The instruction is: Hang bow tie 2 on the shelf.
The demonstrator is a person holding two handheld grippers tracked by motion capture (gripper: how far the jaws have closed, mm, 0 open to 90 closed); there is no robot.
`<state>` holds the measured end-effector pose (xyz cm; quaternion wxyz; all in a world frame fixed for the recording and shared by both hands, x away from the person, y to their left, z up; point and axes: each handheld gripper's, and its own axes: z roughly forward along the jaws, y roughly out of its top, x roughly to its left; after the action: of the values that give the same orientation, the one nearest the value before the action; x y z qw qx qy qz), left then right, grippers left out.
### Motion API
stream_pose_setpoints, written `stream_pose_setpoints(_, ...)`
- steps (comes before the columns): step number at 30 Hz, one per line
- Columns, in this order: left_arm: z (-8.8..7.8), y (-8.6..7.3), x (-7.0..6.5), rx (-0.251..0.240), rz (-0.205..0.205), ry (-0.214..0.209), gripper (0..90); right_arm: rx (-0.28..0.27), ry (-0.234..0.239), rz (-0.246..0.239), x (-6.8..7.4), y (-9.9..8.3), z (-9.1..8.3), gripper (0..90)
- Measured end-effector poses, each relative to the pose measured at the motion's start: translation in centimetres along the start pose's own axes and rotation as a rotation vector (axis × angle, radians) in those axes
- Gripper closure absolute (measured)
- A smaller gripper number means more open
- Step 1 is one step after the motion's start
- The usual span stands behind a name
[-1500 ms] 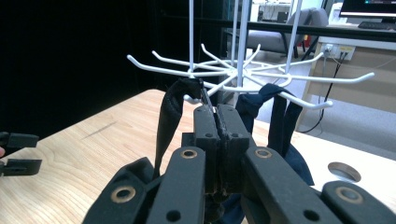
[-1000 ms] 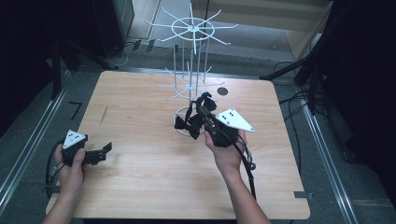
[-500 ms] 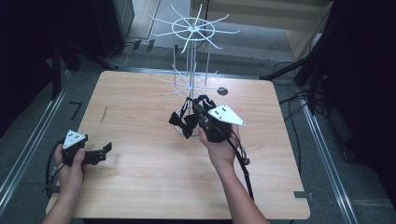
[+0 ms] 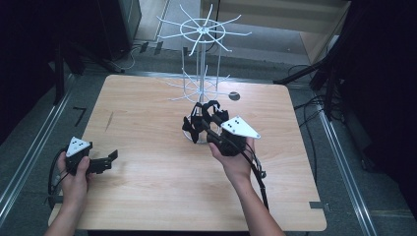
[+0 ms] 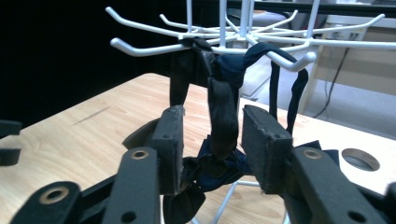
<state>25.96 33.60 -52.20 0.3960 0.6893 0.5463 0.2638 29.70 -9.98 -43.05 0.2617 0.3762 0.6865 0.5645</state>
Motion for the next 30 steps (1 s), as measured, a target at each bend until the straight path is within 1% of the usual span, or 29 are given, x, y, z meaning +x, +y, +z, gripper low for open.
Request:
stream_pose_setpoints(4, 0.0, 0.0, 0.0, -0.002, -0.002, 0.000, 0.0, -0.002, 0.025, -0.016, -0.3, -0.4, -0.6, 49.9)
stream_pose_setpoints(5, 0.0, 0.0, 0.0, -0.002, -0.002, 0.000, 0.0, -0.003, 0.027, -0.021, -0.3, -0.6, -0.7, 48.1)
stream_pose_setpoints(6, 0.0, 0.0, 0.0, -0.001, -0.001, 0.000, 0.0, -0.003, 0.027, -0.021, -0.3, -0.6, -0.7, 48.1)
stream_pose_setpoints(8, 0.0, 0.0, 0.0, -0.001, 0.000, -0.001, 0.0, 0.006, 0.030, -0.027, -0.5, -0.8, -1.0, 43.3)
stream_pose_setpoints(13, 0.0, 0.0, 0.0, -0.001, 0.000, 0.000, 0.0, 0.010, 0.027, -0.034, -0.7, -1.2, -1.5, 40.2)
stream_pose_setpoints(15, 0.0, 0.0, 0.0, -0.005, -0.002, 0.000, 0.0, 0.016, 0.022, -0.026, -1.0, -1.5, -1.8, 36.7)
stream_pose_setpoints(16, 0.0, 0.0, 0.0, -0.005, -0.002, 0.000, 0.0, 0.016, 0.022, -0.026, -1.0, -1.5, -1.8, 36.7)
stream_pose_setpoints(17, -0.1, 0.0, 0.0, -0.006, -0.003, 0.000, 0.0, 0.023, 0.010, -0.015, -1.3, -1.7, -2.0, 33.2)
stream_pose_setpoints(18, -0.1, 0.0, 0.0, -0.006, -0.003, 0.000, 0.0, 0.023, 0.010, -0.015, -1.3, -1.7, -2.0, 33.2)
stream_pose_setpoints(20, -0.1, 0.0, 0.0, -0.007, -0.004, -0.001, 0.0, 0.018, 0.011, 0.008, -1.6, -1.8, -2.4, 31.6)
stream_pose_setpoints(23, -0.1, 0.0, 0.1, -0.009, -0.004, -0.001, 0.0, 0.016, 0.010, 0.023, -1.9, -1.8, -2.6, 30.1)
stream_pose_setpoints(27, -0.1, 0.0, 0.0, -0.010, -0.006, -0.001, 0.0, 0.023, -0.004, 0.023, -2.5, -2.1, -3.0, 25.3)
stream_pose_setpoints(30, -0.1, -0.1, 0.0, -0.010, -0.006, 0.000, 0.0, 0.033, -0.013, 0.033, -3.0, -2.4, -3.1, 21.0)
